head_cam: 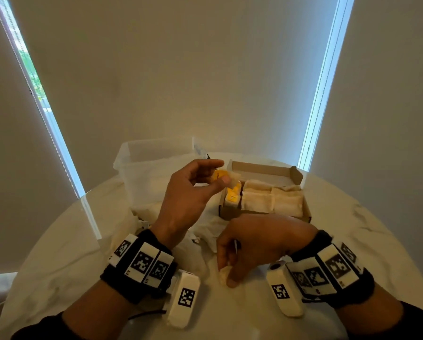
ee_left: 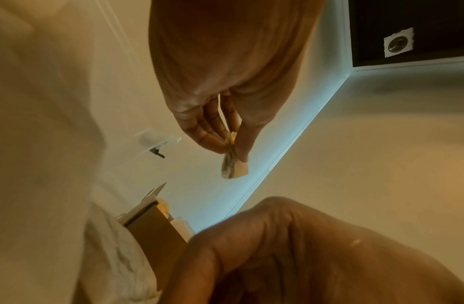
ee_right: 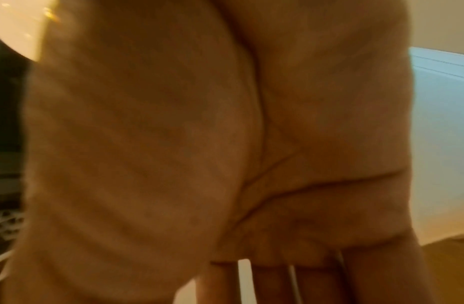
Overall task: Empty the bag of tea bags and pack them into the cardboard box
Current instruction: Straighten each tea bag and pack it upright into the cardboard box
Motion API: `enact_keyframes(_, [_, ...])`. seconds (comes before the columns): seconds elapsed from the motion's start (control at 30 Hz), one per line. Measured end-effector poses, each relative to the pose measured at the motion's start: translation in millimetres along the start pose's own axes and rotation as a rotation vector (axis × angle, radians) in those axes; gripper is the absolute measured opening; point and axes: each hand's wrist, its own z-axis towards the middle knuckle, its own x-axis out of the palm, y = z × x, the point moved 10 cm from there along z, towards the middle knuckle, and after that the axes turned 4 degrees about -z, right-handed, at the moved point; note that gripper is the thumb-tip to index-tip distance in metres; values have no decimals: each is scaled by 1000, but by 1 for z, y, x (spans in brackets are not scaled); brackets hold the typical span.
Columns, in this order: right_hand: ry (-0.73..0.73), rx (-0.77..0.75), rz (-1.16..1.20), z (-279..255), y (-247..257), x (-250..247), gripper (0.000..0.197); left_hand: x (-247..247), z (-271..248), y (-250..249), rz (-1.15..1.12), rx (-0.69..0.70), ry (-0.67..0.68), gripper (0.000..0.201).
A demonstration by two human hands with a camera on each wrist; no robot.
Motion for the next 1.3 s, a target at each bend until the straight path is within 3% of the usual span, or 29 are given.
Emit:
enact_keyframes(0.1, [-114,-29,99,-6,-7,-19,16,-8,2,4,-44,-9,-38,33])
enact_keyframes(0.2, [-402,-68,374,-22,-24,-57,11,-14,3,11,-116,-50,-74,23])
enact_keyframes(0.33, [-754,-89,1107,-39,-69,-83,18,-9,4,19,-194,-127,-50,22])
enact_keyframes(0.4, [-806,-79,1369,-36,-82,-76,28,-3,4,21,-148,-139,3,28])
enact_keyframes(0.5, [-755,-98,1503,-23,-79,-63,26,9,2,27,-91,-174,99,30])
enact_keyframes(0.6, [-712,-125,1481,-14,-71,-57,24,11,1,29,-35,-148,130,20])
enact_keyframes(0.8, [-677,-138,1382,-8,-59,-56,34,-3,2,29,-26,-117,14,18])
enact_keyframes(1.03, [-953,33,985,-28,-73,-70,19,-2,1,30,-3,-120,14,22])
enact_keyframes(1.13, [-1045,8,985,-40,-79,-88,19,-4,1,31,-28,-126,3,20])
enact_keyframes(1.2, [-1112,69,918,-50,-88,-98,17,-5,0,32,-36,-127,-10,28])
enact_keyframes(1.3, [-1098,142,819,-54,-99,-101,15,-7,-1,33,-94,-134,-35,37])
